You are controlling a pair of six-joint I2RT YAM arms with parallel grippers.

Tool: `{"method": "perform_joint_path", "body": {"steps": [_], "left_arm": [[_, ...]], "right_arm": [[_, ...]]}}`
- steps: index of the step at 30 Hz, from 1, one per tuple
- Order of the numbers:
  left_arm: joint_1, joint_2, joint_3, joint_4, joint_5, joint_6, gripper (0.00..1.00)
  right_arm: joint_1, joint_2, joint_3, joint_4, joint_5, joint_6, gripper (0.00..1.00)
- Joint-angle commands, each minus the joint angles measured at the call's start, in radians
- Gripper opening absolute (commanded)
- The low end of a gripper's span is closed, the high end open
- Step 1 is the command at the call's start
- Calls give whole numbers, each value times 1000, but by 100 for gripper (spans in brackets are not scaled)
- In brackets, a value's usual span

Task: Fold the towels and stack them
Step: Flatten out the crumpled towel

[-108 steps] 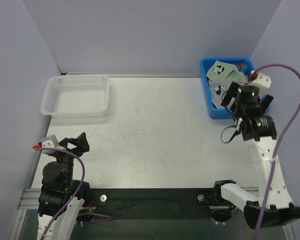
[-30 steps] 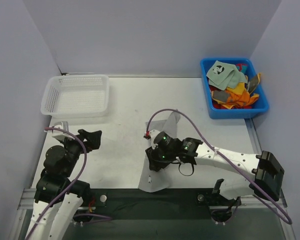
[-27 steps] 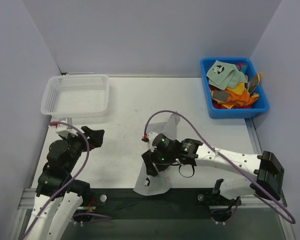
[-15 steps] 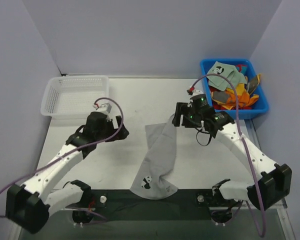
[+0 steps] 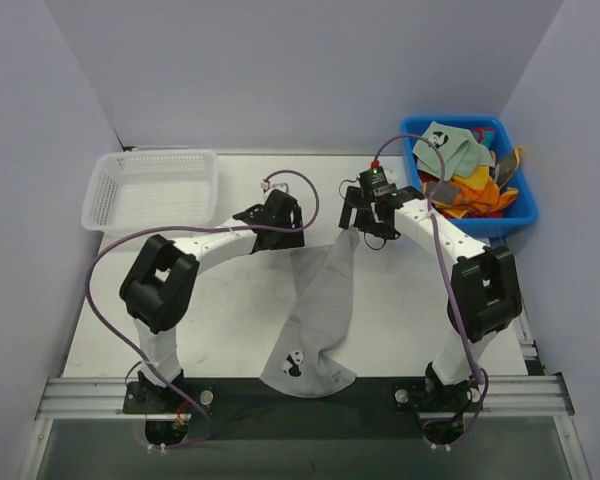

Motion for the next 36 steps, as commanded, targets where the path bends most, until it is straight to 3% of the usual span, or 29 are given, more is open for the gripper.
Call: {"method": "perform_joint_path", "body": {"steps": [1,6,14,24,30,36], "left_arm": [[-20,92,97,-20,-58,-5,80],[-36,160,114,-43,-59,-13,74],[-50,165,42,-12,-35,-36,56],[-63,174,11,9,-21,-46,41],[-66,175,-4,12,-24,-53,37],[-66,175,-23,18,-36,-56,20]], "right_arm": [[-9,52,68,-8,87,52,83],[-14,120,104,-4,98,85,83],[-15,184,155,1,107,131,82],[-17,293,195,4,141,215,81],[-18,345,236,2,142,226,81],[-20,377,247,2,144,238,80]]}}
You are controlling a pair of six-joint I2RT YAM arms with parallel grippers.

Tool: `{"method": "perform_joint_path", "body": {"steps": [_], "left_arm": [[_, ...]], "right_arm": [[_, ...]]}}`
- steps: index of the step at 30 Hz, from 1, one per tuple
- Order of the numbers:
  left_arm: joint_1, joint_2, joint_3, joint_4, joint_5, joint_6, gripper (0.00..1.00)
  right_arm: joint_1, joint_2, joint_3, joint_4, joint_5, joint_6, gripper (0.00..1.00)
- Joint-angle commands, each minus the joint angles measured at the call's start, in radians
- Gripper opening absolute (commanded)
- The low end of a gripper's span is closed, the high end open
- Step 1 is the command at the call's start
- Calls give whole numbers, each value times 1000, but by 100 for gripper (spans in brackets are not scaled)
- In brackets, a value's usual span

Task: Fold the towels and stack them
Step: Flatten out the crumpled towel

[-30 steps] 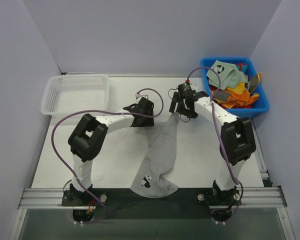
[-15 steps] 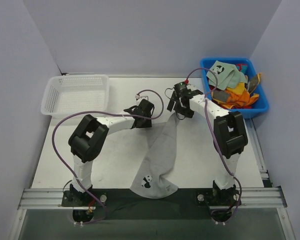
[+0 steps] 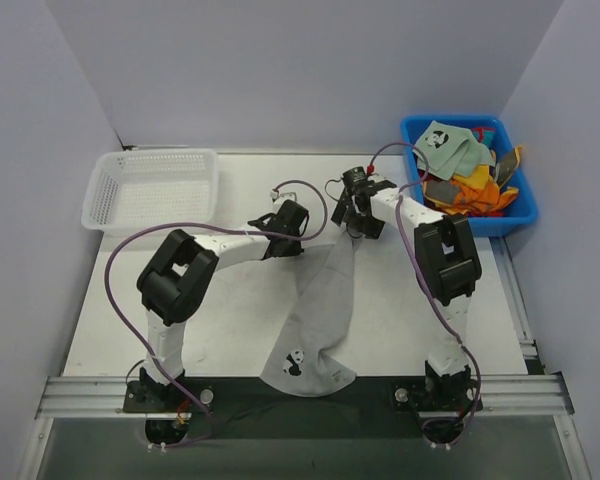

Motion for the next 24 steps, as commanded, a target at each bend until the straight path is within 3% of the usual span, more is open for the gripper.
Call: {"method": "perform_joint_path", "body": {"steps": [1,6,18,21,24], "left_arm": [[-10,21,-43,-53,17,-10,17],[-10,15,-48,-55,5,-6,0],[-11,-28,-69,-56,-35,4,0],[-11,-42,-77,-55,-46,7,0],[-11,-57,-86,-58,-56,7,0]], "right_arm": [[-7,13,39,-19,41,26,80],[-7,-10,21,-23,44,26,68],[-6,-75,15,-86,65,6,40],[-1,-78,27,-114,71,0,40],[8,-79,56,-156,93,-11,53]]}}
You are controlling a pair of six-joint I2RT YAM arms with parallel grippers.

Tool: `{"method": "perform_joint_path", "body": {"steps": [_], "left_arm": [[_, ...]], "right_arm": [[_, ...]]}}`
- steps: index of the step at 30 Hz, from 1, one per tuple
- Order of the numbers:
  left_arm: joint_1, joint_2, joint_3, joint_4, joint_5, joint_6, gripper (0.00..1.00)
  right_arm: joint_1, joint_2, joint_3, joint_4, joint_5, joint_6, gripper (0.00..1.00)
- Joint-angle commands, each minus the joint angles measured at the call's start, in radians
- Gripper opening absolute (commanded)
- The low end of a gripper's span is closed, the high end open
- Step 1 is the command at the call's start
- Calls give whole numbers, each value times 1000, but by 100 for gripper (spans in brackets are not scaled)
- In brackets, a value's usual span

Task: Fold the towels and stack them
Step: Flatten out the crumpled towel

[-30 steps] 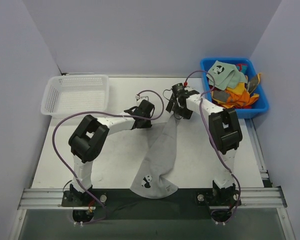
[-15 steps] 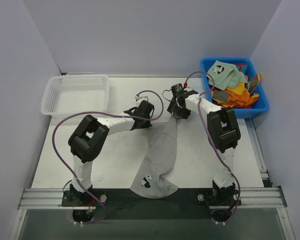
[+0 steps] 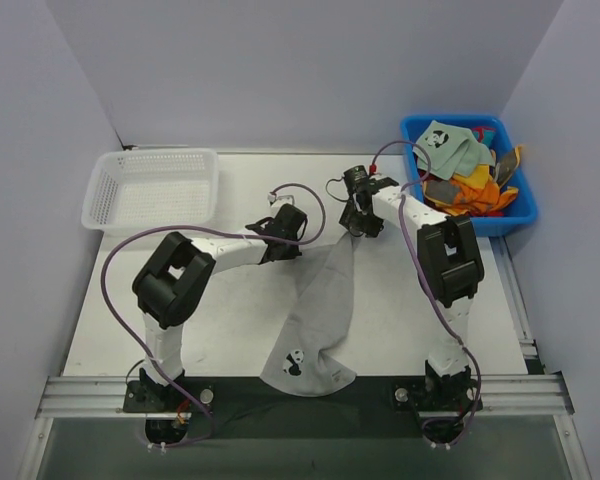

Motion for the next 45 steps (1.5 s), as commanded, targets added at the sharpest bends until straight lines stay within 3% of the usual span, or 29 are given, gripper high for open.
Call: {"method": "perform_joint_path", "body": {"steps": [1,5,22,28,37,42,45], "left_arm": [[-3,-27,-38,-79,-29,9,0],[-3,-55,-58,-76,-36,6,0],[-8,-69,-88,-47,-25,6,0],[-9,-75,-96,-43,-35,6,0],[-6,-92,-119,-35,-58,12,0],[6,-107,-122,-33,-78,31,0],[23,-135,-131,-17,-101,57,0]], "right_arm": [[9,-58,58,-103,69,-15,55],[26,-41,107,-158,108,-14,59],[88,118,283,-267,134,38,57],[92,126,276,-285,151,55,43],[75,94,247,-285,188,43,1],[63,56,211,-267,200,-7,0],[51,-6,132,-172,172,-64,0]]}}
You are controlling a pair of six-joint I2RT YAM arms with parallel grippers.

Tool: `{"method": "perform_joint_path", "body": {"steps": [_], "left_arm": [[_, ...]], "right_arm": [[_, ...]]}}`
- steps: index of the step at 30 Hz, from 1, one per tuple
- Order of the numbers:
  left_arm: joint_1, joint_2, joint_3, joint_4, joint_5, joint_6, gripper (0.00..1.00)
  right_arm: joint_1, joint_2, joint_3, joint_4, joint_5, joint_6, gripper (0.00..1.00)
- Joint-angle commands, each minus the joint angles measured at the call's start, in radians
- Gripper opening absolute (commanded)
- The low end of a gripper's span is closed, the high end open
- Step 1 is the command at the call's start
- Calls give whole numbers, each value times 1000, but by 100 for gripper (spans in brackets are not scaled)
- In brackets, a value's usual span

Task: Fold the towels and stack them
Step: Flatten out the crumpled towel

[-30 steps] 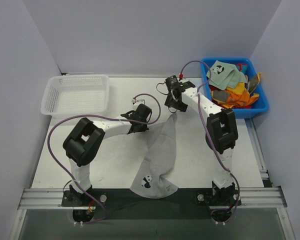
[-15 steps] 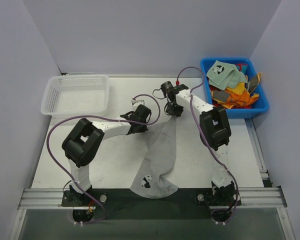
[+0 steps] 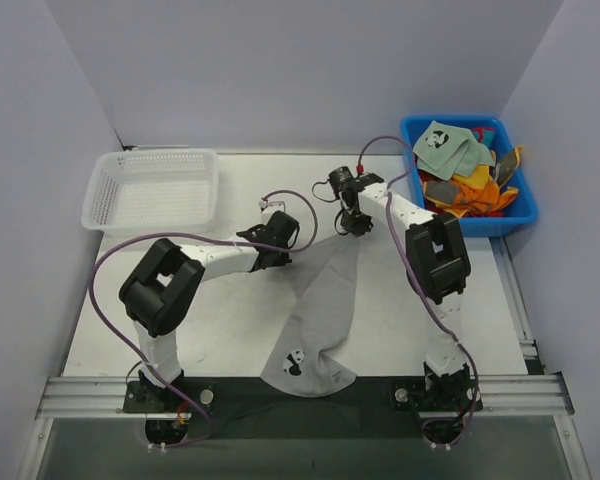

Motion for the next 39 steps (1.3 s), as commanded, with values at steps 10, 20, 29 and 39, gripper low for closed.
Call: {"method": "perform_joint_path", "body": {"steps": [10,20,29,39], "left_arm": [[131,-106,-15,62,-23,226,0],[142,-19,66,103,101,336,0],[139,43,138,103,129,409,0],[141,67,142,99,138,419,0]], "right_arm": [[-109,-295,-410,512,-279,-305,0],[-170,-230,-458,548,-411,-316,9],[-207,-181,-426,554,-478,-374,46],[-221,-105,-338,548,-618,-429,52]]}}
